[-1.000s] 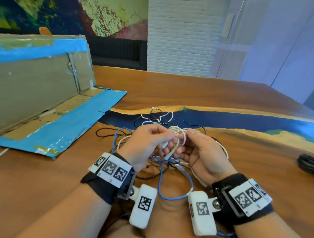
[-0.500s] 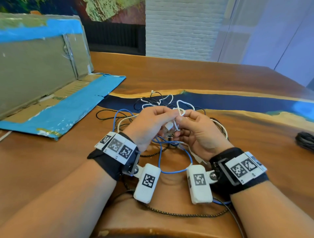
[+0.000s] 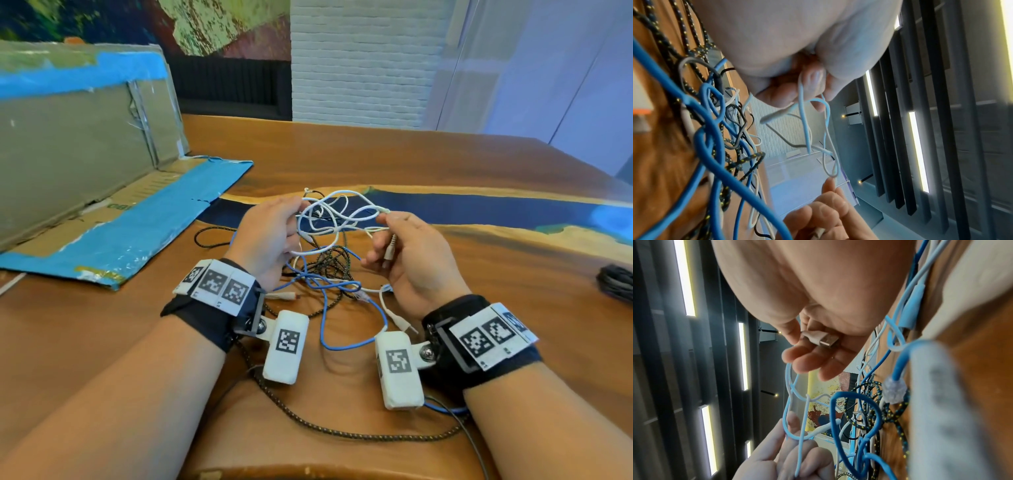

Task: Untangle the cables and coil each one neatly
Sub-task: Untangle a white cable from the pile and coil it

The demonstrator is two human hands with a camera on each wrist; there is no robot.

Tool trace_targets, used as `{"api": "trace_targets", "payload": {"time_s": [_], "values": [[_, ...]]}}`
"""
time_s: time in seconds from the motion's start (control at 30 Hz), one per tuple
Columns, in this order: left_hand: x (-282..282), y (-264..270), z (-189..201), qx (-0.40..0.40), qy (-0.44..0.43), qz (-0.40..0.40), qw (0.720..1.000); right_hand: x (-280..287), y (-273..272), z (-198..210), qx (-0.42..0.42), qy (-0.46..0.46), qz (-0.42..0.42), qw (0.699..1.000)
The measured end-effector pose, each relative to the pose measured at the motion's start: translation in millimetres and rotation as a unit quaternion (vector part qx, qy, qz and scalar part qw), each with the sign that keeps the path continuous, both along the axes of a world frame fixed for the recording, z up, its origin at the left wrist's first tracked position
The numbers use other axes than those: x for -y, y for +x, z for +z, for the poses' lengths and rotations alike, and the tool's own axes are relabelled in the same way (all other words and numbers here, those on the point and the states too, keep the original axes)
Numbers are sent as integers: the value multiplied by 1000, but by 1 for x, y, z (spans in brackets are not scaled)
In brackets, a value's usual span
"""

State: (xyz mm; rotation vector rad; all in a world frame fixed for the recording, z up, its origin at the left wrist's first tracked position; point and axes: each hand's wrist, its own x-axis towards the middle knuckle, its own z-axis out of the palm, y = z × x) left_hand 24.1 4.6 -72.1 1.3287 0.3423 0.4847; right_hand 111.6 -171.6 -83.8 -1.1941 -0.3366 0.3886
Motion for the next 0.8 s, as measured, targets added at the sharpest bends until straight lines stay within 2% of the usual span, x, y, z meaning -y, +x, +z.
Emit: {"api": "trace_targets", "payload": {"time_s": [0.2,0.4,0.6,0.73,0.8], "values": [[8,-4,2,-3,36,-61,998,2,2,0,-12,7,8,1000],[24,-9,7,-19,71,-111,991,3,-1,0,-43,15,76,996],[28,-10,5,-14,124,-98,987,6,-5,0,-14,37,131,991],[22,-4,1,1,90,-72,993,7,-6,-3,9,66,171,983],[23,-4,2,16,68,-80,994,6,-6,-2,-6,81,169,982]]}}
